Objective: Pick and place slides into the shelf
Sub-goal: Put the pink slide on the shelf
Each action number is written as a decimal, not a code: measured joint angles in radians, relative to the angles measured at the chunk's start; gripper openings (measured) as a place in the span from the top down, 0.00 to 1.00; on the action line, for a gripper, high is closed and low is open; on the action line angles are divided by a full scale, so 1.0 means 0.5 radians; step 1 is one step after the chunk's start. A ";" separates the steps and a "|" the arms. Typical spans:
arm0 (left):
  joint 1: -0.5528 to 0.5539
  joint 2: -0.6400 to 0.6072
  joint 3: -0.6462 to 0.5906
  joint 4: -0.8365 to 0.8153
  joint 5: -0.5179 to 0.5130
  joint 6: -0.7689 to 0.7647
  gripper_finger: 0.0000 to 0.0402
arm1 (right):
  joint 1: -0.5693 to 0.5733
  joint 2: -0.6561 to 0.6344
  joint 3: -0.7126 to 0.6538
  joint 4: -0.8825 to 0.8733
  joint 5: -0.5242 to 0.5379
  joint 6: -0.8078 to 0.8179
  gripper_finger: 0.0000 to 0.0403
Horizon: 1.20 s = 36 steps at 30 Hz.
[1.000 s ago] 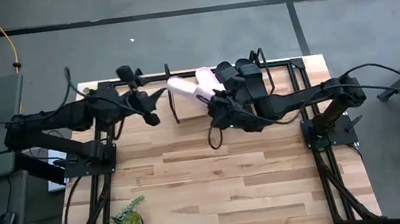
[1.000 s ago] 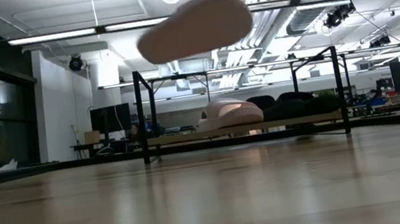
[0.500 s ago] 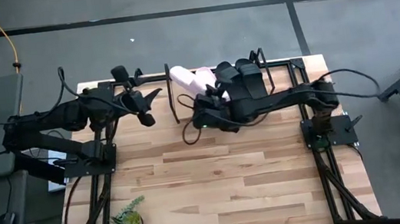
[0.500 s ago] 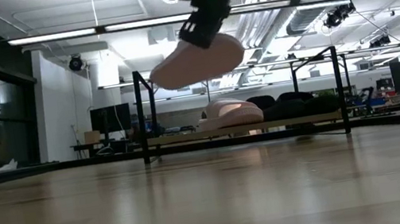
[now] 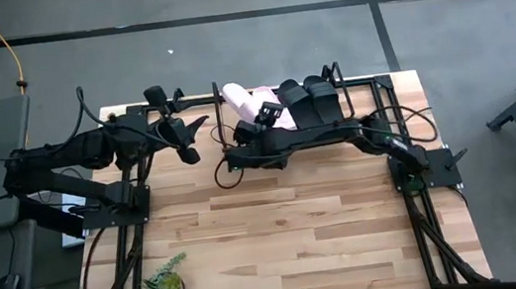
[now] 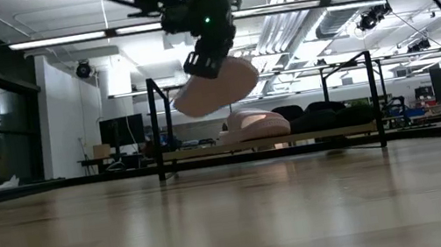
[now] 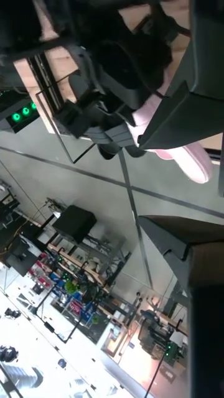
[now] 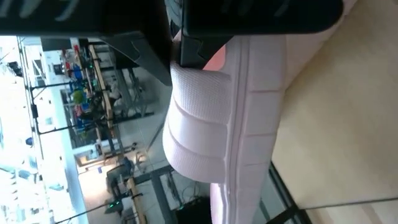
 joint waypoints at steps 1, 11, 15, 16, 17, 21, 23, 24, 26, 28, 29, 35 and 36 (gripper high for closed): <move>0.000 0.000 0.000 -0.004 0.000 -0.003 0.58 | -0.008 0.034 0.040 -0.021 -0.016 0.002 1.00; 0.000 0.000 0.000 -0.016 0.000 -0.004 0.58 | -0.047 0.193 0.191 0.003 -0.105 -0.036 1.00; 0.000 0.000 0.000 -0.016 0.000 -0.007 0.58 | -0.064 0.194 0.181 0.074 -0.152 -0.060 1.00; 0.000 0.000 0.000 -0.016 0.000 -0.007 0.58 | -0.070 0.194 0.181 0.111 -0.155 -0.088 1.00; 0.000 0.000 0.000 -0.017 0.000 -0.007 0.58 | -0.075 0.194 0.181 0.154 -0.169 -0.113 1.00; 0.000 0.000 0.000 -0.017 0.000 -0.008 0.58 | -0.078 0.194 0.179 0.380 -0.300 -0.270 1.00; 0.000 0.000 0.000 -0.017 0.000 -0.008 0.58 | -0.078 0.194 0.179 0.468 -0.335 -0.328 1.00; 0.000 -0.001 0.000 -0.017 0.000 -0.008 0.58 | -0.078 0.194 0.179 0.507 -0.352 -0.348 1.00; 0.000 0.000 0.000 -0.017 0.000 -0.009 0.58 | -0.078 0.194 0.179 0.532 -0.374 -0.368 1.00; 0.000 0.000 0.000 -0.019 0.000 -0.016 0.58 | -0.081 0.194 0.179 0.534 -0.395 -0.366 1.00; 0.000 0.000 0.000 -0.020 0.000 -0.020 0.58 | -0.084 0.194 0.178 0.533 -0.412 -0.365 1.00; 0.000 0.000 0.000 -0.031 0.000 -0.055 0.58 | -0.116 0.240 0.178 0.440 -0.491 -0.258 1.00; 0.000 0.000 0.000 -0.034 0.000 -0.055 0.58 | -0.127 0.259 0.178 0.441 -0.527 -0.249 1.00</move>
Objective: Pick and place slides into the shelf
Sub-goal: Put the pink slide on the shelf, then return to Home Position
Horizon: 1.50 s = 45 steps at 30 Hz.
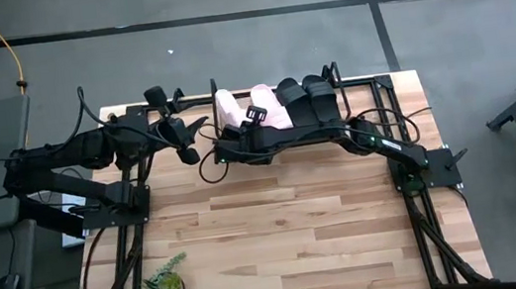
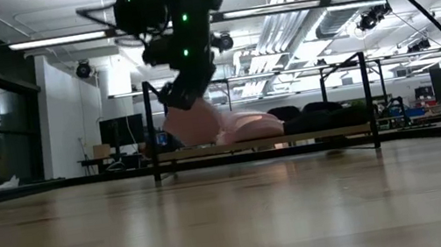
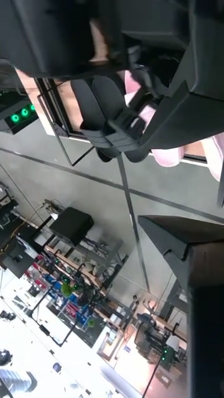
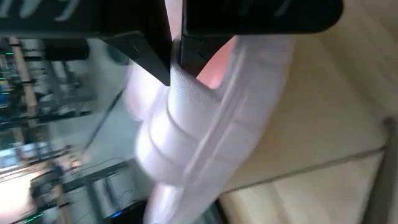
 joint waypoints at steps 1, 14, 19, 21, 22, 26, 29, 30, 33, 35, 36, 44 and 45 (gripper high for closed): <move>0.000 0.000 0.000 -0.001 0.000 0.000 0.58 | -0.010 0.020 -0.002 0.002 -0.052 0.005 1.00; 0.000 0.000 -0.001 -0.038 0.000 -0.019 0.58 | -0.041 0.118 0.046 0.145 -0.195 -0.145 0.97; 0.000 0.000 -0.001 -0.088 0.000 -0.056 0.58 | -0.016 0.121 0.093 0.138 -0.247 -0.219 0.89; 0.000 0.000 -0.001 -0.109 0.000 -0.058 0.58 | -0.014 0.124 0.113 0.133 -0.252 -0.221 0.84; 0.000 0.000 -0.001 -0.116 0.001 -0.059 0.58 | -0.012 0.124 0.122 0.128 -0.256 -0.221 0.80; 0.000 0.000 -0.001 -0.118 0.001 -0.074 0.58 | -0.013 0.124 0.155 0.120 -0.289 -0.233 0.67; 0.000 0.000 -0.001 -0.120 0.000 -0.087 0.58 | -0.012 0.125 0.180 0.092 -0.285 -0.287 0.57; 0.000 0.000 -0.001 -0.120 0.001 -0.087 0.58 | -0.010 0.125 0.195 0.073 -0.282 -0.312 0.54; 0.000 0.000 -0.001 -0.124 0.000 -0.088 0.58 | 0.000 0.125 0.268 -0.052 -0.230 -0.340 0.48; 0.000 0.000 -0.001 -0.128 0.000 -0.088 0.58 | 0.008 0.118 0.309 -0.139 -0.223 -0.311 0.46; 0.000 0.000 -0.001 -0.128 0.000 -0.087 0.58 | 0.010 0.092 0.291 -0.135 -0.243 -0.309 0.45; 0.000 -0.001 -0.001 -0.128 -0.019 -0.088 0.58 | 0.009 0.027 0.309 -0.244 -0.608 -0.335 0.44; 0.000 -0.001 -0.001 -0.129 -0.020 -0.088 0.58 | 0.010 0.022 0.309 -0.237 -0.635 -0.383 0.44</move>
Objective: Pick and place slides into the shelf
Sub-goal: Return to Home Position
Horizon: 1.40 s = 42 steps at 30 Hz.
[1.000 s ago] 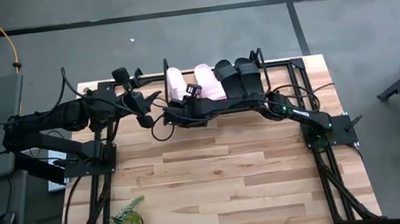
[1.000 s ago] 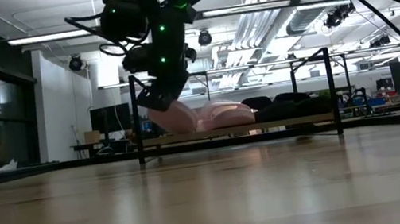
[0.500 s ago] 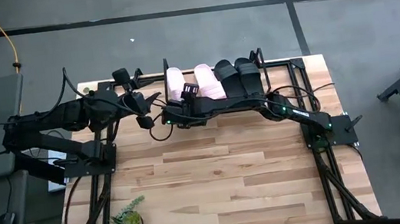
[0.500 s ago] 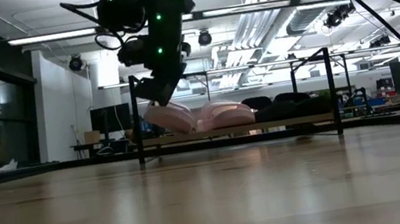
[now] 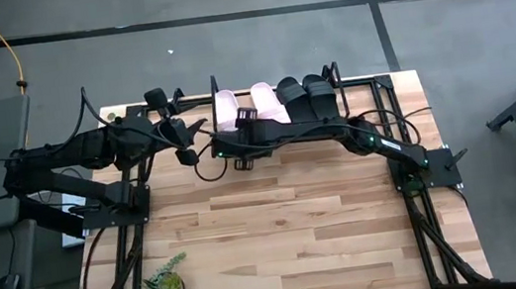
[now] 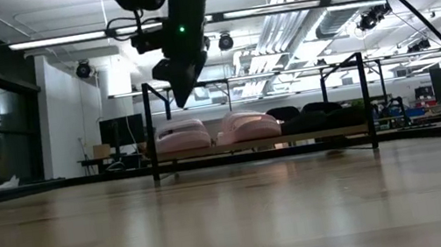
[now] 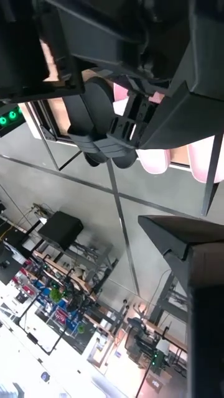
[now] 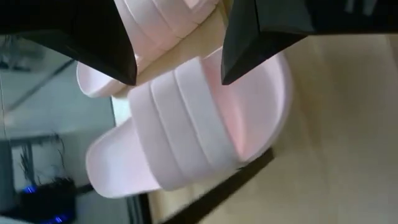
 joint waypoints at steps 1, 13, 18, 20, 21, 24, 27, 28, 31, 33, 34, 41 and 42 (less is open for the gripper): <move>0.000 0.000 0.000 -0.006 -0.003 0.000 0.58 | 0.000 -0.002 0.000 0.000 -0.021 -0.049 0.44; 0.000 -0.069 0.000 -0.166 -0.243 -0.026 0.58 | -0.130 -0.078 -0.002 0.018 -0.425 -0.257 0.44; 0.001 -0.214 0.000 -0.209 -0.041 -0.122 0.58 | -0.142 -0.243 -0.002 0.042 -0.655 -0.264 0.44; 0.001 -0.285 0.000 -0.239 0.045 -0.168 0.58 | -0.143 -0.334 -0.001 0.039 -0.760 -0.271 0.44; 0.001 -0.322 0.000 -0.246 0.094 -0.191 0.58 | -0.143 -0.383 -0.001 0.026 -0.818 -0.265 0.44; 0.002 -0.416 0.000 -0.283 0.234 -0.256 0.58 | -0.144 -0.519 -0.001 -0.015 -0.973 -0.231 0.44; 0.001 -0.491 0.000 -0.325 0.309 -0.313 0.58 | -0.143 -0.665 -0.001 -0.108 -1.100 -0.214 0.44; 0.001 -0.511 0.000 -0.343 0.331 -0.332 0.58 | -0.143 -0.716 -0.001 -0.143 -1.126 -0.189 0.44; 0.002 -0.553 0.000 -0.378 0.406 -0.377 0.58 | -0.143 -0.845 -0.001 -0.248 -1.187 -0.132 0.44; 0.001 -0.573 0.000 -0.402 0.470 -0.402 0.58 | -0.132 -0.918 -0.001 -0.311 -1.223 -0.099 0.44; 0.001 -0.582 0.000 -0.412 0.504 -0.416 0.58 | -0.123 -0.951 -0.001 -0.328 -1.232 -0.096 0.44; 0.000 -0.582 0.000 -0.499 0.613 -0.497 0.58 | 0.003 -1.107 -0.001 -0.463 -1.238 -0.097 0.44; 0.000 -0.582 0.000 -0.516 0.616 -0.502 0.58 | 0.024 -1.123 -0.001 -0.489 -1.238 -0.096 0.44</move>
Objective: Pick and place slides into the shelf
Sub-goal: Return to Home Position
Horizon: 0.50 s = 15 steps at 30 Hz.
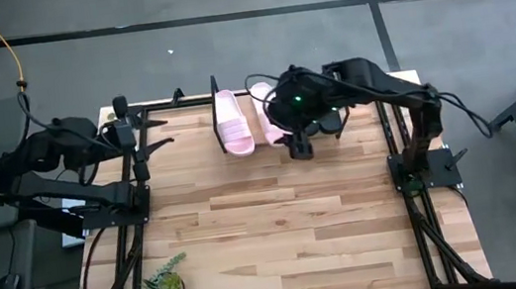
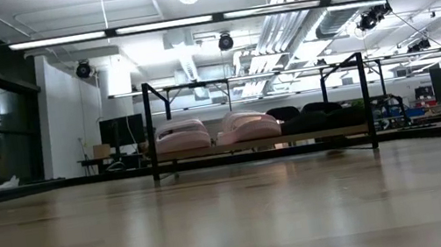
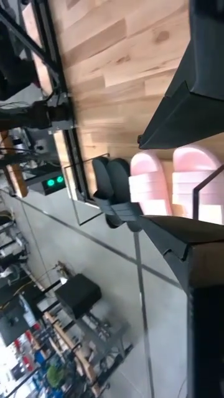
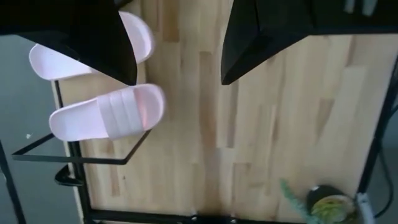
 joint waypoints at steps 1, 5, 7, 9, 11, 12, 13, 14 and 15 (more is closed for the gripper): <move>0.000 -0.001 0.000 -0.015 0.007 -0.003 0.58 | 0.020 -0.017 0.000 -0.027 0.000 0.001 0.44; 0.001 -0.047 -0.001 -0.063 0.020 -0.051 0.58 | 0.086 -0.073 0.000 -0.143 0.002 0.019 0.44; 0.000 -0.089 0.000 -0.101 0.029 -0.058 0.58 | 0.112 -0.113 -0.001 -0.179 0.002 0.035 0.44; 0.000 -0.131 0.000 -0.115 0.058 -0.059 0.58 | 0.134 -0.156 -0.001 -0.182 -0.002 0.017 0.44; 0.000 -0.178 0.000 -0.109 0.077 -0.069 0.58 | 0.152 -0.194 -0.001 -0.177 -0.070 -0.053 0.44; 0.000 -0.195 0.000 -0.092 0.080 -0.089 0.58 | 0.162 -0.215 -0.001 -0.172 -0.130 -0.086 0.44; 0.000 -0.212 0.000 -0.063 0.082 -0.100 0.58 | 0.171 -0.229 -0.001 -0.151 -0.185 -0.093 0.44; 0.000 -0.226 0.000 -0.032 0.088 -0.106 0.58 | 0.180 -0.242 0.000 -0.105 -0.228 -0.077 0.44; 0.000 -0.237 0.000 -0.006 0.090 -0.113 0.58 | 0.193 -0.254 0.000 -0.077 -0.253 -0.036 0.44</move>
